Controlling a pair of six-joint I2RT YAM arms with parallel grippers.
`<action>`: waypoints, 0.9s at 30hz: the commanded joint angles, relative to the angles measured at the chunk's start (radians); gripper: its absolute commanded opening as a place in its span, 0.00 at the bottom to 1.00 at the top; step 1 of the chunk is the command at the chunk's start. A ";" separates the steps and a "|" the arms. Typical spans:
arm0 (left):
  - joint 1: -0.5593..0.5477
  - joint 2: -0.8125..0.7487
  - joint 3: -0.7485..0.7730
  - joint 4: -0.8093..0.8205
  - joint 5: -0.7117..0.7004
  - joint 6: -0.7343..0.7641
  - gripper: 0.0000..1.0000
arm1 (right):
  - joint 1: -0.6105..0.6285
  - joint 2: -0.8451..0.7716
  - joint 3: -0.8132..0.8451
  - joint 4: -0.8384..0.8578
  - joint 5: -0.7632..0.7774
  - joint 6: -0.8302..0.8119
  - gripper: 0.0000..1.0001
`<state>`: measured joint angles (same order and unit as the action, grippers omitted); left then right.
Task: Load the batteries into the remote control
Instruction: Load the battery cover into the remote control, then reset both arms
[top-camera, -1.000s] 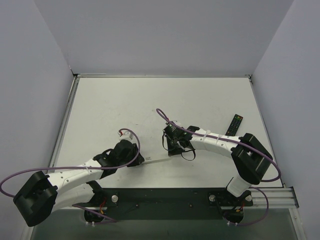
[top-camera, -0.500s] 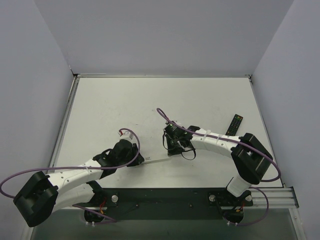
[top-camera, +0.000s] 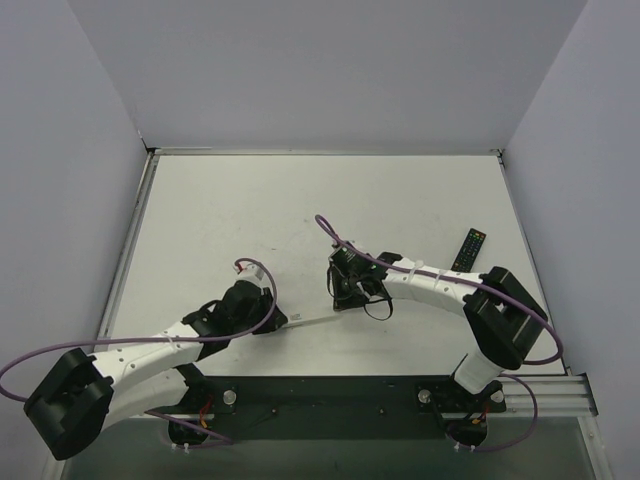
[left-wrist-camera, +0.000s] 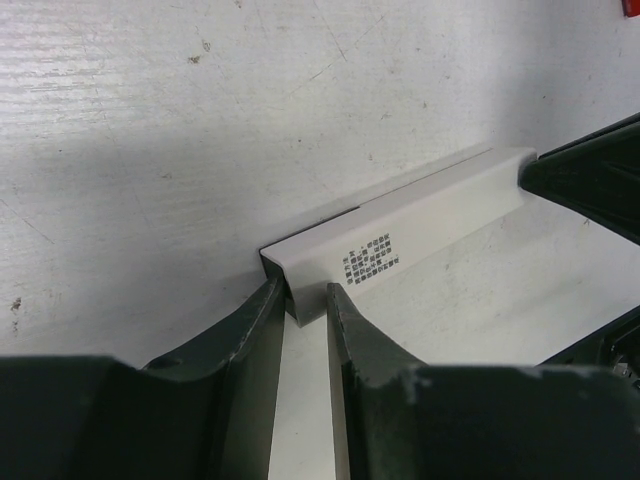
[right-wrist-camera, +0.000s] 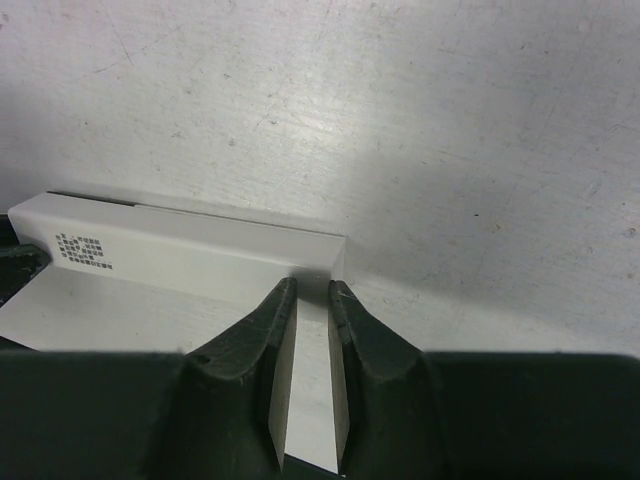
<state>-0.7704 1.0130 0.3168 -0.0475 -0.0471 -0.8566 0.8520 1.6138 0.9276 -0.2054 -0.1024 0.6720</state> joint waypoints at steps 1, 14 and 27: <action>0.002 -0.033 -0.010 0.115 0.062 -0.013 0.30 | 0.021 -0.060 -0.018 0.109 -0.054 0.012 0.20; 0.157 -0.109 0.004 -0.004 0.032 0.040 0.44 | -0.085 -0.428 -0.075 -0.083 0.331 -0.118 0.62; 0.255 -0.597 0.286 -0.399 -0.417 0.224 0.94 | -0.182 -1.086 -0.141 -0.255 0.949 -0.233 0.99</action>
<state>-0.5232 0.5602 0.4797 -0.3283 -0.2340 -0.7437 0.6746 0.6739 0.8124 -0.3874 0.5919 0.5079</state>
